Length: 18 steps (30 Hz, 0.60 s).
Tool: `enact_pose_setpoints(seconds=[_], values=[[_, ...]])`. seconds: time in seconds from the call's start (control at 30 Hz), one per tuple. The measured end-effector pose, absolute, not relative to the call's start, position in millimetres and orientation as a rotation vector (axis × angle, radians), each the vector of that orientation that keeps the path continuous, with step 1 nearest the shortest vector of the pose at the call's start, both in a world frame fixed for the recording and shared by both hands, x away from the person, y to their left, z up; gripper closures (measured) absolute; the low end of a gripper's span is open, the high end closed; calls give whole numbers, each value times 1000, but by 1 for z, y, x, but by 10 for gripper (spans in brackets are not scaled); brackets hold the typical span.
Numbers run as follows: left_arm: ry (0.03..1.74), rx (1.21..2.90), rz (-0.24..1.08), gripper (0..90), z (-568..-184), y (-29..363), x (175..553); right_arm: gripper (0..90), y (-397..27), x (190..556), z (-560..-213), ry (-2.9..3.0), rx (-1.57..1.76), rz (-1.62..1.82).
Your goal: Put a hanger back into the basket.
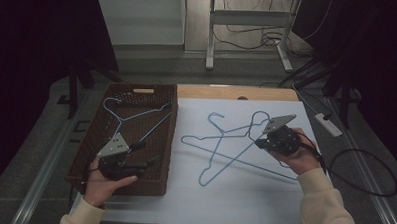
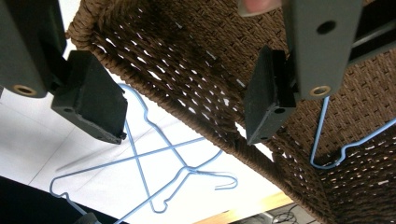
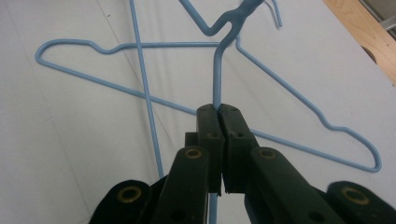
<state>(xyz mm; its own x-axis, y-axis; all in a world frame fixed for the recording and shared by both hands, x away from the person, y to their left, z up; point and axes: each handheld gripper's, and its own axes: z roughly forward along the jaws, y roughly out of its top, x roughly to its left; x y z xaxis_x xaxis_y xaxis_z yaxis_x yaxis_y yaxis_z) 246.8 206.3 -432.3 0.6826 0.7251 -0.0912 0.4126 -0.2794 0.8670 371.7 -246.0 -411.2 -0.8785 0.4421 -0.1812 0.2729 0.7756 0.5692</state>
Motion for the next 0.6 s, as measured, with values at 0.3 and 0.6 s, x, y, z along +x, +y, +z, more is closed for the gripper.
enact_pose_setpoints(seconds=[0.3,0.6], values=[[881,1918,395,309,-432,202,246,886,-253,360,-406,2647,547,808],[847,1937,386,309,-428,187,248,886,-263,350,-402,2640,552,828]])
